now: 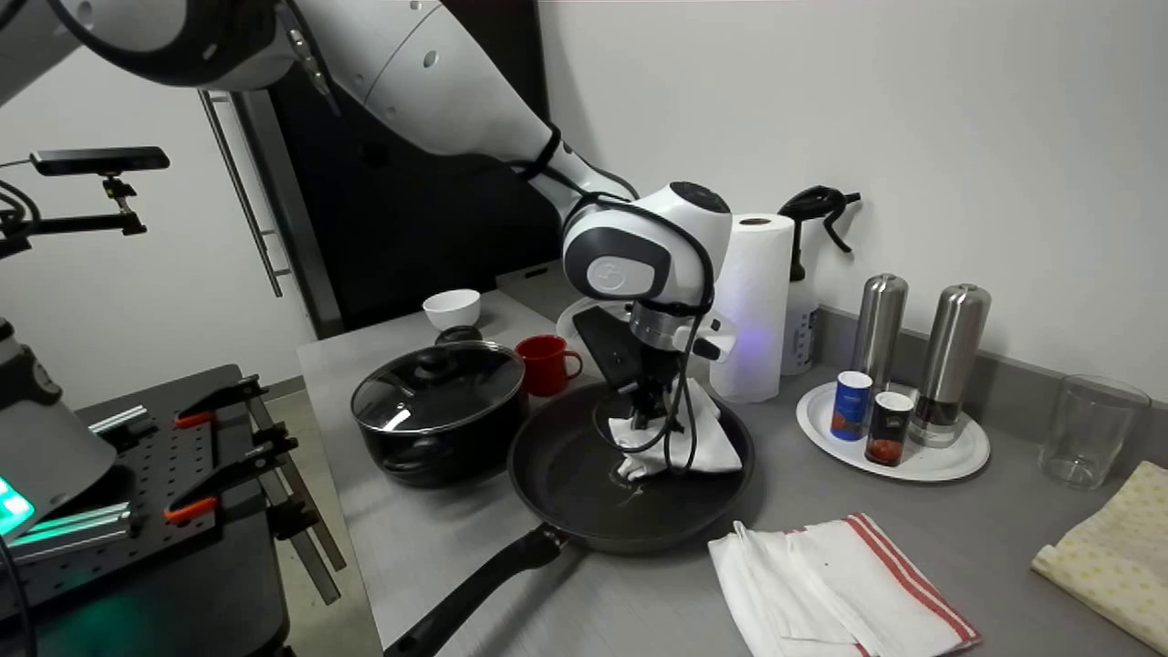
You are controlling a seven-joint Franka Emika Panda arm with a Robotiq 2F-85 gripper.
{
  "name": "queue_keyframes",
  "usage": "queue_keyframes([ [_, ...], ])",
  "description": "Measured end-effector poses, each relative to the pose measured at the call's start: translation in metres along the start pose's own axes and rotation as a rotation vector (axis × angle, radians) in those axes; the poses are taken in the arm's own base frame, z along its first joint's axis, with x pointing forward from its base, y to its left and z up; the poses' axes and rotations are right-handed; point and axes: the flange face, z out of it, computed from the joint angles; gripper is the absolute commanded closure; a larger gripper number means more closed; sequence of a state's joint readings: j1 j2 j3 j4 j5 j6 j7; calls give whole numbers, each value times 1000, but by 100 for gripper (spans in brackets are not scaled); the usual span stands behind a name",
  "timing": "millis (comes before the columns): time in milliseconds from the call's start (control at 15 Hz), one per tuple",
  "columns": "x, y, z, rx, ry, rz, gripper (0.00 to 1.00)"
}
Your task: Pick up the cloth and wipe the pan
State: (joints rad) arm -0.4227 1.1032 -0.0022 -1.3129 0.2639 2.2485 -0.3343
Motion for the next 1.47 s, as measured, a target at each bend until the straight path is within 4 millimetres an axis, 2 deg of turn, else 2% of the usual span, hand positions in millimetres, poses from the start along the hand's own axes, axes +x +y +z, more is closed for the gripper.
queue_keyframes([
  [1000,-9,17,8,71,17,63,98],
  [1467,-26,31,8,94,48,120,98],
])
